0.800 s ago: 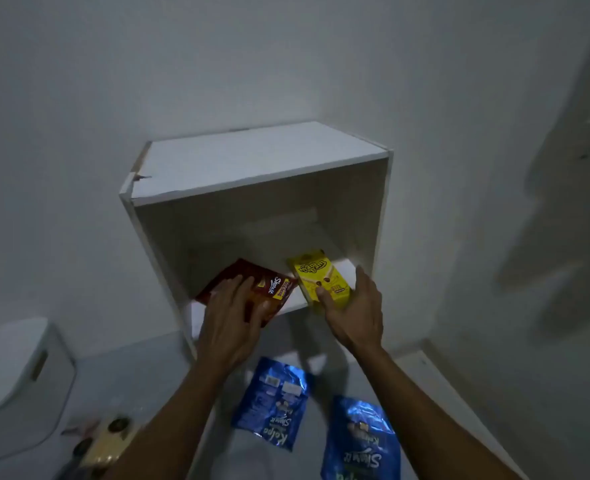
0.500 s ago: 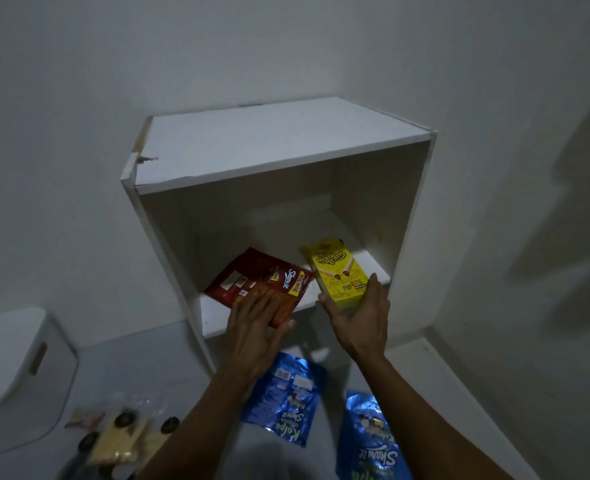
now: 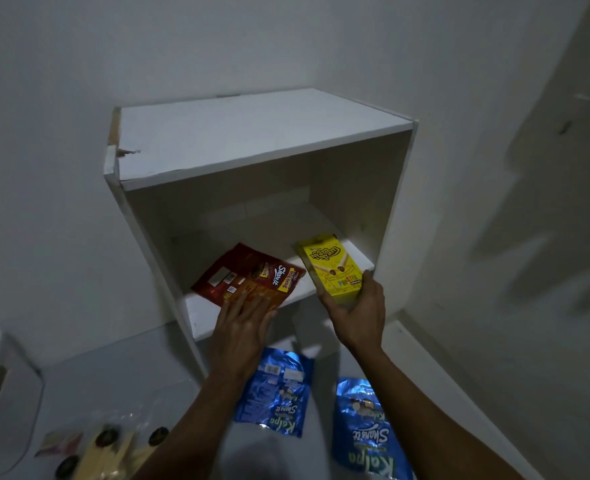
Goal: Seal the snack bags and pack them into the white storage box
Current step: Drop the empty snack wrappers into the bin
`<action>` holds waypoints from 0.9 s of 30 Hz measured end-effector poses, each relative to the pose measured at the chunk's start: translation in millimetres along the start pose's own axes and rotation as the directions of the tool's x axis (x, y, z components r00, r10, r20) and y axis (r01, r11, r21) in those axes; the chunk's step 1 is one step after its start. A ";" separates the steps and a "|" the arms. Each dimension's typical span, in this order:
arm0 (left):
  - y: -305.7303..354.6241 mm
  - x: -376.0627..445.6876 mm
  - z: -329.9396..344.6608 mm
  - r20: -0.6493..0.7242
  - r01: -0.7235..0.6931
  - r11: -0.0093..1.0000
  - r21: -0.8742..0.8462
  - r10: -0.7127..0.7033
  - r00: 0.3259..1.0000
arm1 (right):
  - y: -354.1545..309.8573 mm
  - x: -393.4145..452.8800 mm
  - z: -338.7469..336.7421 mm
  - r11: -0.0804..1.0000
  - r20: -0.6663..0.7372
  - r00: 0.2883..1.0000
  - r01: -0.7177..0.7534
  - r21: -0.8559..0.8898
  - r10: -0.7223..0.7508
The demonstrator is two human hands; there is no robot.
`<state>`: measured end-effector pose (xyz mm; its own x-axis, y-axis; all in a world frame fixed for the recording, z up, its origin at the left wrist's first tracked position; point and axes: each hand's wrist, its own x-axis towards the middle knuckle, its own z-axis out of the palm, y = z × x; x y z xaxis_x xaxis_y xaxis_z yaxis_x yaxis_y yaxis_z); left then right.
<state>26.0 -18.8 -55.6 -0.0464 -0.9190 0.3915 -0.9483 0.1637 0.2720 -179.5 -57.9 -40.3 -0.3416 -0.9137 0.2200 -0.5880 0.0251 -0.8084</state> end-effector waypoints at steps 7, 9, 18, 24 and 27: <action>14.5 -2.9 4.0 -0.131 0.010 0.979 -0.204 -0.037 0.991 | 15.6 -18.2 -36.5 0.999 -0.111 0.994 0.013 0.050 -0.008; 26.4 -4.7 4.9 -0.144 0.012 0.957 -0.291 -0.056 0.988 | 22.1 -25.6 -54.9 0.998 -0.132 0.991 0.009 0.065 0.000; 173.1 -50.4 1.0 -0.296 -0.055 0.869 -0.492 -0.107 0.949 | 94.7 -64.9 -181.3 0.991 -0.258 0.964 -0.034 0.127 0.066; 278.4 -100.9 32.2 -0.189 -0.026 0.807 -0.590 -0.107 0.976 | 187.6 -103.9 -271.4 0.979 -0.322 0.925 -0.188 0.073 0.202; 317.9 -122.2 64.0 -0.053 0.055 0.767 -0.640 -0.115 0.992 | 229.1 -131.8 -300.8 0.956 -0.349 0.892 -0.291 0.048 0.289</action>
<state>-289.9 122.6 -73.3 0.0799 -0.9116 0.4031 -0.5288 0.3040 0.7924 -489.8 190.2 -90.3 -0.7301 -0.6660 0.1527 -0.4272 0.2704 -0.8628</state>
